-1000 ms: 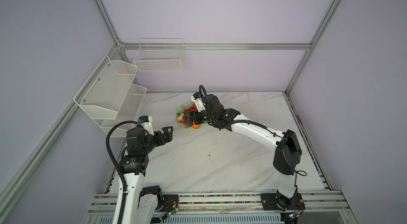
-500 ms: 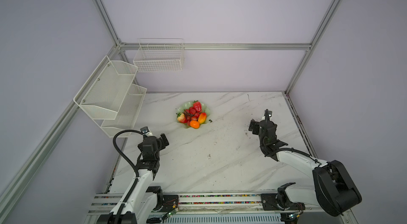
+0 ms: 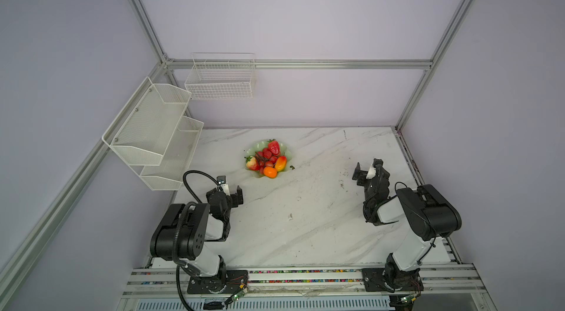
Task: Place and organize the fake fruits in the fruit bowl
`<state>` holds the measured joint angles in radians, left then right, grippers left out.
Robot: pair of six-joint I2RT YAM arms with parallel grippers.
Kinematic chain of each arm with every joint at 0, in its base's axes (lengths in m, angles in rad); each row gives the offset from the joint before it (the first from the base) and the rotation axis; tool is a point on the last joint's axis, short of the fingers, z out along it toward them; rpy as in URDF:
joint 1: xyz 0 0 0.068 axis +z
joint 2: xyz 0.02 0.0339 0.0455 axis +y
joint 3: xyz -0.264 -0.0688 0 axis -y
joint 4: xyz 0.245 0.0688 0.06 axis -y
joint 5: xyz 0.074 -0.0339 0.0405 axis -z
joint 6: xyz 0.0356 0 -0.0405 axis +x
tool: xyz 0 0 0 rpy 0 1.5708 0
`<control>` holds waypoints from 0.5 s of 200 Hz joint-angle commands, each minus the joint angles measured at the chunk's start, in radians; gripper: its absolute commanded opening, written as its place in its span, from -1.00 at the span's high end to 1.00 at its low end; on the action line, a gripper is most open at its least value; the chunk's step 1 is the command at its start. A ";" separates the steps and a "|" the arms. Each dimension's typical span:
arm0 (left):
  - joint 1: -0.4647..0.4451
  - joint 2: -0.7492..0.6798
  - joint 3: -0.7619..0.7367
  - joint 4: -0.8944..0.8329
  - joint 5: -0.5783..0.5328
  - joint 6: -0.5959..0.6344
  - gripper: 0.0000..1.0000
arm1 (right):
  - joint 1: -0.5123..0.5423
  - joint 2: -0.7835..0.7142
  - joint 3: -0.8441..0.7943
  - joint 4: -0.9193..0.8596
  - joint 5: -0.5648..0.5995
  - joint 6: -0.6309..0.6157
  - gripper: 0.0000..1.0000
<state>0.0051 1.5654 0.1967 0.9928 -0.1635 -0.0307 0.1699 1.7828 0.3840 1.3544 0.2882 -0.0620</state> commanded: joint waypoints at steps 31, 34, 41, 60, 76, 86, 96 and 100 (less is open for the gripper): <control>0.001 0.000 0.166 -0.019 -0.051 0.020 -1.00 | -0.044 0.005 0.070 0.028 -0.070 -0.007 -0.95; 0.001 0.007 0.168 -0.012 -0.053 0.023 -1.00 | -0.045 0.004 0.071 0.027 -0.070 -0.005 -0.95; 0.002 0.003 0.154 0.004 -0.050 0.021 -1.00 | -0.045 0.005 0.072 0.019 -0.070 -0.001 -0.95; -0.001 0.006 0.156 0.009 -0.050 0.027 -1.00 | -0.044 0.004 0.073 0.019 -0.070 -0.002 -0.95; 0.000 0.004 0.157 0.001 -0.048 0.026 -1.00 | -0.044 0.004 0.072 0.019 -0.070 -0.002 -0.95; 0.000 0.004 0.158 0.001 -0.048 0.026 -1.00 | -0.045 0.006 0.076 0.016 -0.072 0.000 -0.95; 0.000 0.004 0.156 0.001 -0.049 0.026 -1.00 | -0.044 0.006 0.077 0.010 -0.072 0.002 -0.95; 0.000 0.004 0.156 0.000 -0.049 0.027 -1.00 | -0.044 0.007 0.078 0.008 -0.075 0.004 -0.95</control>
<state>0.0051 1.5711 0.3031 0.9642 -0.1963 -0.0143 0.1287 1.7973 0.4515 1.3483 0.2226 -0.0570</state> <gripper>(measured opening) 0.998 0.974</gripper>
